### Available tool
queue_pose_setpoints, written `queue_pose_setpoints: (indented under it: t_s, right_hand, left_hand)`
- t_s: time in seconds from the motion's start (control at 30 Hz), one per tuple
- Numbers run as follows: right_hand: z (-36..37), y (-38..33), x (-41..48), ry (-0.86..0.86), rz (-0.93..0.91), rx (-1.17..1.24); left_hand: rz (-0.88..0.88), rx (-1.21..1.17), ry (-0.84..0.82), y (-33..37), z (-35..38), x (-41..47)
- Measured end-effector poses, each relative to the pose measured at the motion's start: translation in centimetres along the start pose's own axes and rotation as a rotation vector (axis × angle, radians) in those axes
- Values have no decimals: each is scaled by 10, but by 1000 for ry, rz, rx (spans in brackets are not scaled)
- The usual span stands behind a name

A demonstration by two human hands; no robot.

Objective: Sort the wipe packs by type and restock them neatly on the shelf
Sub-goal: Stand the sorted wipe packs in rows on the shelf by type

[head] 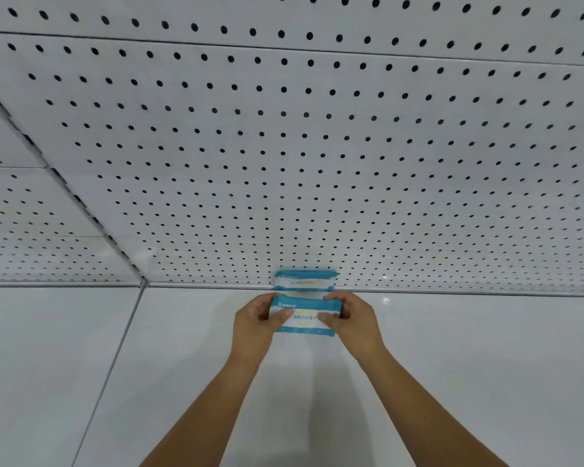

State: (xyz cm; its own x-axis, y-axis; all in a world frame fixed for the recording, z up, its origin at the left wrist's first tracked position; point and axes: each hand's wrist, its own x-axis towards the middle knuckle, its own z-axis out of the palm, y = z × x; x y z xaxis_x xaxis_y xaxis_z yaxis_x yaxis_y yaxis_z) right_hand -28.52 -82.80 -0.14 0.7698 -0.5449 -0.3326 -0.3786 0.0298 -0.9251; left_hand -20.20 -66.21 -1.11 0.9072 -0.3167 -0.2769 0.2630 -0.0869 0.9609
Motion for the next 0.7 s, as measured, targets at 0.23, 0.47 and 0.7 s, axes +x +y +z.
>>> queue_pose_setpoints:
  t_s: [0.23,0.47,0.7]
  right_hand:
    - [12,9,43,190,-149,-70]
    - [20,16,45,319,-140,-79]
    - [19,14,56,336,-110,-141]
  left_hand:
    - [53,153,151,-17,13,49]
    - [96,191,248,-18,23,59]
    - [93,203,213,-20,19,60]
